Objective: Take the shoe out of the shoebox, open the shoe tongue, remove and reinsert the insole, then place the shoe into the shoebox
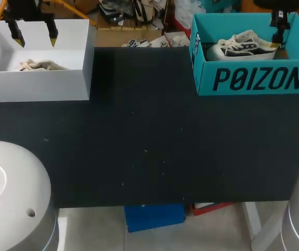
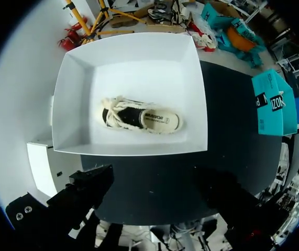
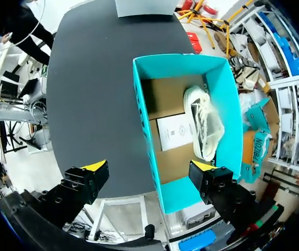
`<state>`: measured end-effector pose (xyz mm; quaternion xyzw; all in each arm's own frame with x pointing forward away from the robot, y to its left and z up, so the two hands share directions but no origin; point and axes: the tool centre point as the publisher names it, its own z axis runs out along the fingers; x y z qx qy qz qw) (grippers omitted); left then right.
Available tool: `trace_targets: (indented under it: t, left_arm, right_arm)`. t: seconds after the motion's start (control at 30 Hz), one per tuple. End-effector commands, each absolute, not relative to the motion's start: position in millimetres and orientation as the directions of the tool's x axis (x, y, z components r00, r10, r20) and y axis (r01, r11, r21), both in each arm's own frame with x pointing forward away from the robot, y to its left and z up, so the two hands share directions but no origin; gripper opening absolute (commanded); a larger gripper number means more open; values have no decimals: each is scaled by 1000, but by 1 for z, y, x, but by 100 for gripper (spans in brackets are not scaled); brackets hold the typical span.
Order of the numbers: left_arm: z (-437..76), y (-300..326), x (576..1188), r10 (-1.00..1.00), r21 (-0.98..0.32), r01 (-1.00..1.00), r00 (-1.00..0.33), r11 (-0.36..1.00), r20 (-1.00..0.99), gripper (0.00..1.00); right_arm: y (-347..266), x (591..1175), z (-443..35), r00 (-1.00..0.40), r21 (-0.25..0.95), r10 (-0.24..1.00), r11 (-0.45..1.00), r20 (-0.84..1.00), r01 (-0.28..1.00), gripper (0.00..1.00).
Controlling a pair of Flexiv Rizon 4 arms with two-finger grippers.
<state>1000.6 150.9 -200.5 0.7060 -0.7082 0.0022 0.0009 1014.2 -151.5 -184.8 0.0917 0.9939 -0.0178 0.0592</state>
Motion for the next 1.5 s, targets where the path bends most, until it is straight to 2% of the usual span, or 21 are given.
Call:
trace_targets:
  t: [0.03,0.1,0.13,0.17,0.23,0.3,0.33,0.4,0.43,0.47,0.5,0.53,0.8,1.5]
  left_arm:
    - [-200,151,1000,-1000,-1,-1000,-1,1,2,100]
    - [-200,151,1000,-1000,-1,-1000,-1,1,2,100]
    - [-200,151,1000,-1000,-1,-1000,-1,1,2,100]
    - [-200,151,1000,-1000,-1,-1000,-1,1,2,100]
    - [-200,151,1000,-1000,-1,-1000,-1,1,2,100]
    - [-200,151,1000,-1000,-1,-1000,-1,1,2,100]
    - [-200,151,1000,-1000,-1,-1000,-1,1,2,100]
    - [-200,151,1000,-1000,-1,-1000,-1,1,2,100]
    - [-200,151,1000,-1000,-1,-1000,-1,1,2,100]
    - [-200,151,1000,-1000,-1,-1000,-1,1,2,100]
    - [-200,151,1000,-1000,-1,-1000,-1,1,2,100]
    - [-200,151,1000,-1000,-1,-1000,-1,1,2,100]
    - [-200,151,1000,-1000,-1,-1000,-1,1,2,100]
    - [-200,151,1000,-1000,-1,-1000,-1,1,2,100]
  right_arm:
    - [-147,1038,-198,-991,-44,72,996,-111,77,100]
    - [-146,1046,-202,-991,-42,63,997,-117,68,100]
    - [-146,1052,-205,-991,-43,59,997,-119,64,96]
    - [-147,1057,-207,-991,-43,54,997,-123,60,84]
    - [-147,1066,-211,-991,-42,46,998,-125,52,100]
    - [-148,1074,-214,-991,-43,43,998,-127,49,82]
    - [-148,1079,-217,-991,-42,37,998,-128,43,76]
    - [-147,1087,-221,-992,-42,19,999,-127,25,78]
    - [-147,1090,-224,-992,-44,12,999,-123,18,67]
    - [-147,1094,-227,-992,-46,9,999,-122,15,62]
    - [-146,1098,-230,-993,-47,3,999,-120,8,49]
    - [-146,1101,-233,-993,-48,-2,999,-117,3,46]
    - [-142,1128,-257,-994,-45,-35,999,-104,-30,50]
    - [-154,1179,-321,-994,-35,-88,996,-60,-86,48]
